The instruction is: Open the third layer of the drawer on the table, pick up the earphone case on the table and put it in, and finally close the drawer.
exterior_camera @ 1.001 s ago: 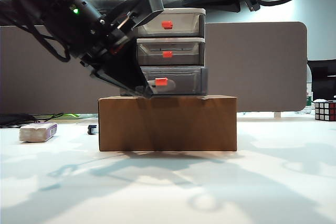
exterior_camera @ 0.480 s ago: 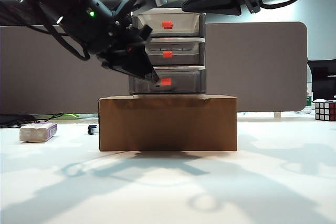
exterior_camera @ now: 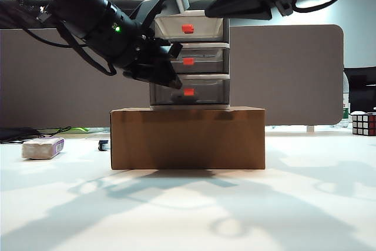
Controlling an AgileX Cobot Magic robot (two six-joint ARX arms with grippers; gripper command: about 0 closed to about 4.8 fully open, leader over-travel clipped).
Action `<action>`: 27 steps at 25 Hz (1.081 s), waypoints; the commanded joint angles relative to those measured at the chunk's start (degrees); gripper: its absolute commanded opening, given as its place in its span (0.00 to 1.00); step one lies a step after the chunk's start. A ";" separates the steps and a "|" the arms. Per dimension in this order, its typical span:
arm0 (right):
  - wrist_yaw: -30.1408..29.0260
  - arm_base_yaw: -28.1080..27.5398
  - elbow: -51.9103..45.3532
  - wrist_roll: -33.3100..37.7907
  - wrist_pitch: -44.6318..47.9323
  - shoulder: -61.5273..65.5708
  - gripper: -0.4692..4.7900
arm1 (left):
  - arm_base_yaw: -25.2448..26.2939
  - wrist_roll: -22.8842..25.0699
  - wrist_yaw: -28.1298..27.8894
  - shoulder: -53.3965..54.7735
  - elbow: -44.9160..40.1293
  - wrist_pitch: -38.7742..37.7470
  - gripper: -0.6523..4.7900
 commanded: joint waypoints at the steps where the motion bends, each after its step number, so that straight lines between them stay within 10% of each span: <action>1: 1.70 0.00 0.35 -3.39 -3.02 -2.73 0.08 | -0.09 -0.13 0.68 -1.27 -0.52 -0.31 0.11; 14: 9.07 -0.02 -5.09 -7.17 -19.50 -25.49 0.08 | -1.68 -7.63 -2.75 -37.09 -20.46 -7.52 0.11; 27: 22.53 0.04 -34.10 -1.16 -19.65 -58.62 0.08 | -6.82 -15.56 -16.48 -73.24 -42.77 -10.99 0.11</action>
